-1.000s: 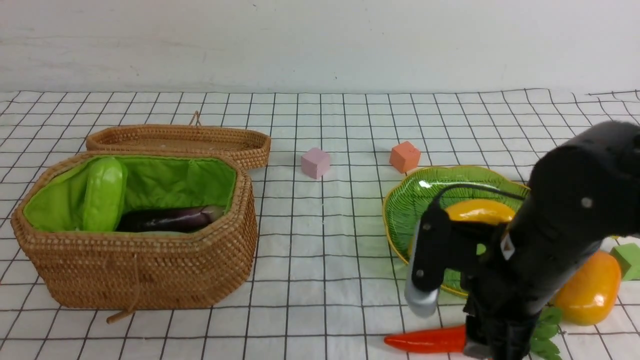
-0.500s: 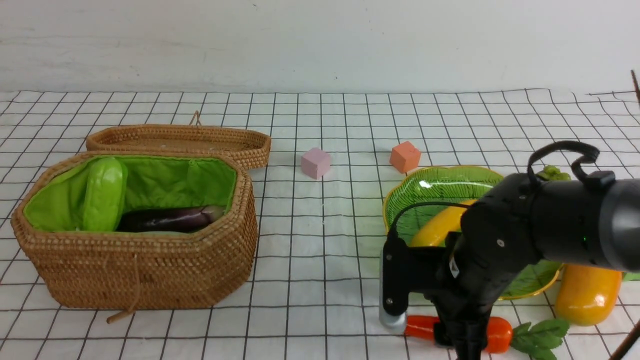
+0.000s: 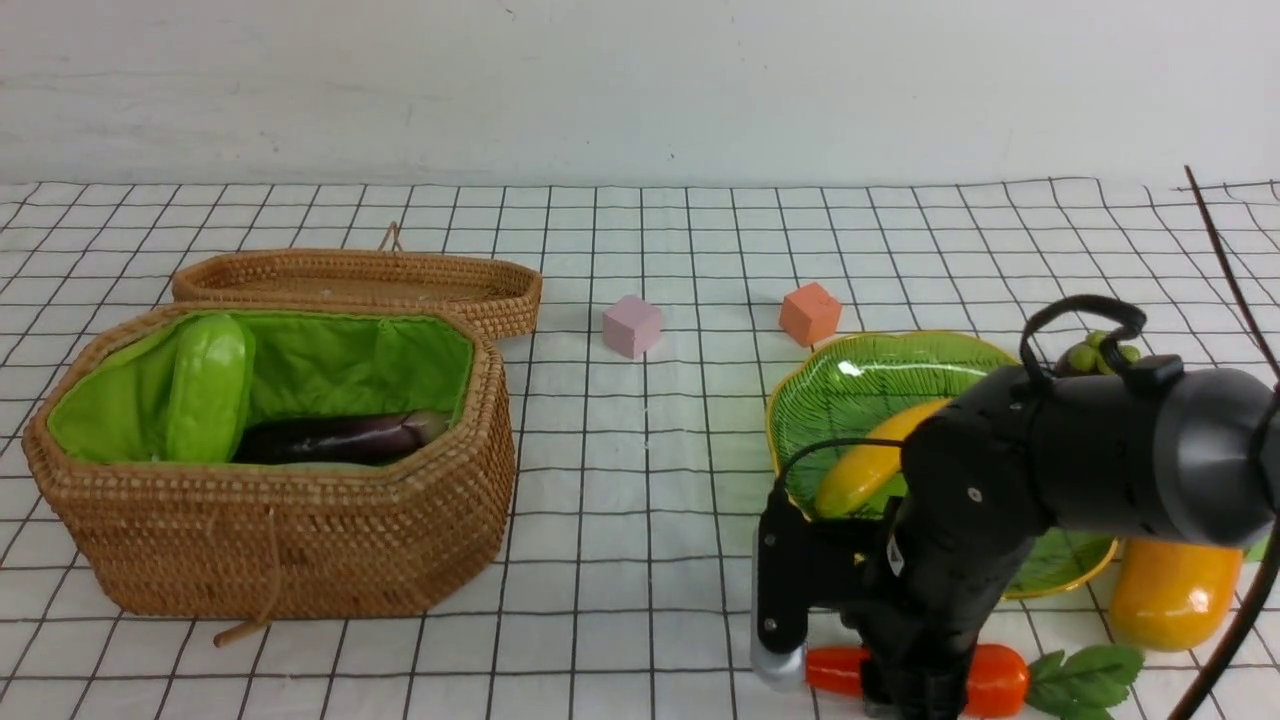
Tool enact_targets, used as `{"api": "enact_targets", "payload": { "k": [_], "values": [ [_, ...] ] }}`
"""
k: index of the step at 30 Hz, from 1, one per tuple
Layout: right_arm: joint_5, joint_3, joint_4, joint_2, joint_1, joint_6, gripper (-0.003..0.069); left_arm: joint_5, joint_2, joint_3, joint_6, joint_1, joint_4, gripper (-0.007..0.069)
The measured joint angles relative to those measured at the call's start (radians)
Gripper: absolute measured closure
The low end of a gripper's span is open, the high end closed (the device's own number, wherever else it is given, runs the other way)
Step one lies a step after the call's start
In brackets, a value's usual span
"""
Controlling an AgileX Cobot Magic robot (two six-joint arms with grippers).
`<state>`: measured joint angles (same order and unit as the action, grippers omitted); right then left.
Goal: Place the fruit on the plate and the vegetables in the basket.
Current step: Use the right arm to grab a carrot and put it into the left basket
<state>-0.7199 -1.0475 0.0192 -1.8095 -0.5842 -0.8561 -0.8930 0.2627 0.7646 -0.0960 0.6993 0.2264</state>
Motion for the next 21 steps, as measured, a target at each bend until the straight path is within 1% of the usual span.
{"api": "enact_targets", "payload": {
  "k": [1, 3, 5, 7, 8, 9, 10, 11, 12, 16, 18, 19, 20, 21],
  "values": [
    [-0.026, -0.005, -0.007, 0.004, 0.000, 0.007, 0.0354, -0.003, 0.000, 0.000, 0.000, 0.000, 0.000, 0.0637],
    [-0.057, -0.011, -0.012, 0.009, 0.000, 0.015, 0.0351, -0.005, 0.000, 0.000, 0.000, 0.000, -0.004, 0.0637],
    [-0.152, -0.046, -0.044, 0.044, -0.001, 0.066, 0.0351, -0.010, 0.000, 0.000, 0.012, 0.000, -0.035, 0.0637],
    [-0.221, -0.099, -0.084, 0.087, -0.008, 0.126, 0.0351, -0.011, 0.000, 0.000, 0.051, 0.000, -0.070, 0.0637],
    [-0.260, -0.153, -0.127, 0.125, -0.019, 0.173, 0.0351, -0.011, 0.000, 0.000, 0.090, 0.000, -0.117, 0.0637],
    [-0.270, -0.162, -0.134, 0.131, -0.024, 0.179, 0.0351, -0.011, 0.000, 0.000, 0.096, 0.000, -0.123, 0.0637],
    [-0.295, -0.238, -0.193, 0.173, -0.046, 0.211, 0.0351, -0.011, 0.000, 0.000, 0.142, 0.000, -0.174, 0.0637],
    [-0.295, -0.248, -0.200, 0.178, -0.054, 0.216, 0.0351, -0.012, 0.000, 0.000, 0.157, 0.000, -0.190, 0.0637],
    [-0.278, -0.349, -0.266, 0.211, -0.089, 0.224, 0.0351, -0.012, 0.000, 0.000, 0.216, 0.000, -0.263, 0.0637],
    [-0.131, -0.566, -0.391, 0.210, -0.175, 0.194, 0.0351, -0.020, 0.000, 0.000, 0.383, 0.000, -0.419, 0.0637],
    [-0.030, -0.657, -0.457, 0.169, -0.207, 0.140, 0.0351, -0.021, 0.000, 0.000, 0.459, 0.000, -0.473, 0.0637],
    [0.017, -0.702, -0.497, 0.139, -0.221, 0.101, 0.0351, -0.021, 0.000, 0.000, 0.479, 0.000, -0.493, 0.0637],
    [0.026, -0.711, -0.506, 0.132, -0.225, 0.085, 0.0351, -0.021, 0.000, 0.000, 0.490, 0.000, -0.502, 0.0637],
    [0.097, -0.777, -0.581, 0.070, -0.241, 0.026, 0.0351, -0.021, 0.000, 0.000, 0.527, 0.000, -0.526, 0.0637]
  ]
}}
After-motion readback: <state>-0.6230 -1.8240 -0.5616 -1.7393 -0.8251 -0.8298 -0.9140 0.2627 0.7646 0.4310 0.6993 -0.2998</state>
